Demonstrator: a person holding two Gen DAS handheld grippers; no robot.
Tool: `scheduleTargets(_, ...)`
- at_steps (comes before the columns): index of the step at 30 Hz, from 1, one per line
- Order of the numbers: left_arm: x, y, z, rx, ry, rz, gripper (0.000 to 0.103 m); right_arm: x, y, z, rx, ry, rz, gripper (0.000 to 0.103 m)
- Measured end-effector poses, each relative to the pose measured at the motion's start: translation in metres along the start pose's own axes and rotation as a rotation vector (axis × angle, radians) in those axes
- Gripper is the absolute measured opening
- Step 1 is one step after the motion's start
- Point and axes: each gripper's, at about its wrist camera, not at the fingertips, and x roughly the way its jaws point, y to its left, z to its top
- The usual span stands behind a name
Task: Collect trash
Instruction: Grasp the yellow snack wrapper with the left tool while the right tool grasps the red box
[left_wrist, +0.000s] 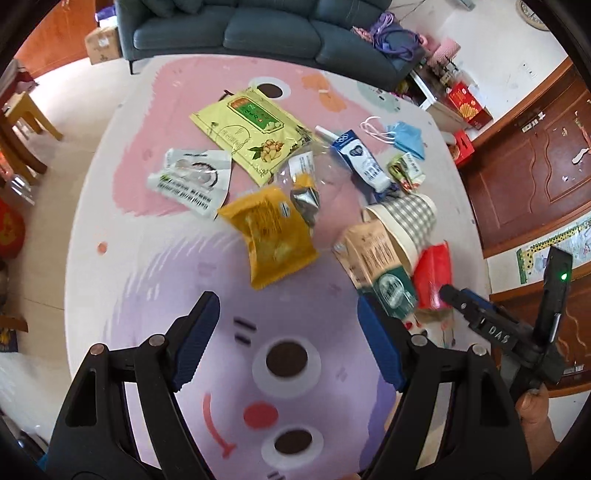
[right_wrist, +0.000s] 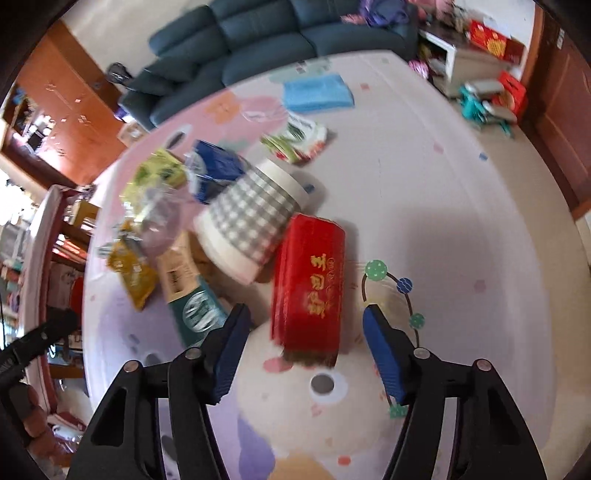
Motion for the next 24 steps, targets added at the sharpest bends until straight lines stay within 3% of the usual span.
scheduleTargets(5,0.027,0.007,0.027,-0.026,0.024,-0.026,0.075,0.031,-0.003,0.007,0.035,0.05,-0.002,0.044)
scheduleTargets(8,0.041,0.009,0.038,-0.042,0.029,-0.007,0.075,0.039,-0.002,0.01,0.037,0.039,-0.012,0.039)
scheduleTargets(22,0.099,0.01,0.055,-0.073,0.105,0.046,0.075,0.044,0.004,0.01,0.038,0.028,-0.038,0.038)
scheduleTargets(24,0.108,0.012,0.055,-0.087,0.124,0.039,0.064,0.043,0.005,0.009,0.033,0.026,-0.044,0.038)
